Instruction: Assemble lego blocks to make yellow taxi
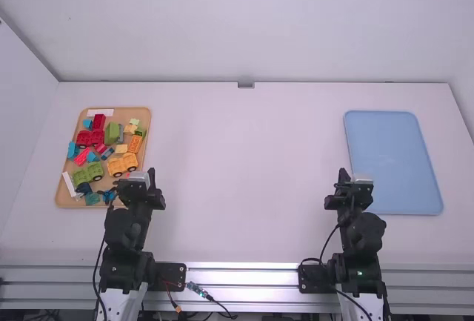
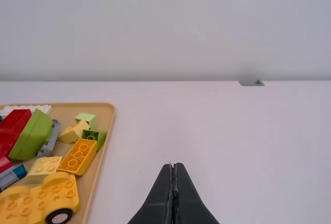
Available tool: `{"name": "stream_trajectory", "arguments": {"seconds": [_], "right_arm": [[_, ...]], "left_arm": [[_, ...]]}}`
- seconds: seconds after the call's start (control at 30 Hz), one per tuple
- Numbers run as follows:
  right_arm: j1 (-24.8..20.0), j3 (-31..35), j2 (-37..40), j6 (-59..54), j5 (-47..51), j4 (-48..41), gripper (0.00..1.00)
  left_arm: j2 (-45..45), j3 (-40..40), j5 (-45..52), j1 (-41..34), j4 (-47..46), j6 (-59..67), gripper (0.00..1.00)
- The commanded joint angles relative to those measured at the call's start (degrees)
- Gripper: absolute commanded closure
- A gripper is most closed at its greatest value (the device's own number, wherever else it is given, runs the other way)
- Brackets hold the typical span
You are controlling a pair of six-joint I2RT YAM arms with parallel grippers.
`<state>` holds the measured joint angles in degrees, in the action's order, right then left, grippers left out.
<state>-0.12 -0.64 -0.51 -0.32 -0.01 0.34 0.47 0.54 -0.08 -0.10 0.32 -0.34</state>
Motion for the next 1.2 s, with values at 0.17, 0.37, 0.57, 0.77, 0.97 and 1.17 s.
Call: {"name": "stream_trajectory", "arguments": {"seconds": [0.17, 0.37, 0.57, 0.77, 0.97, 1.17], "right_arm": [[0.39, -1.86, -1.86, -1.88, -1.16, 1.55, 0.96], [0.20, -4.01, -4.01, -4.03, -1.25, -0.59, 0.93], [-0.15, -6.59, -6.59, -6.61, -2.08, -3.17, 0.88], [1.17, -9.02, -9.02, -9.05, -3.82, -5.61, 0.84], [3.87, -11.75, -11.75, -11.77, -3.76, -8.33, 0.79], [6.03, -14.32, -14.32, -14.35, -3.17, -6.69, 0.75]], "left_arm": [[1.86, 1.86, -1.53, -1.88, 0.72, 0.20, 0.97], [4.01, 4.01, -1.46, -2.16, -1.43, 0.15, 0.93], [6.59, 6.59, -0.70, -2.16, -4.01, -0.69, 0.88], [9.02, 9.02, 0.59, -2.16, -5.93, -3.13, 0.84], [11.75, 11.75, 0.44, -2.14, -4.26, -3.23, 0.79], [14.46, 14.46, 0.68, -2.14, -3.72, -3.32, 0.75]]}}
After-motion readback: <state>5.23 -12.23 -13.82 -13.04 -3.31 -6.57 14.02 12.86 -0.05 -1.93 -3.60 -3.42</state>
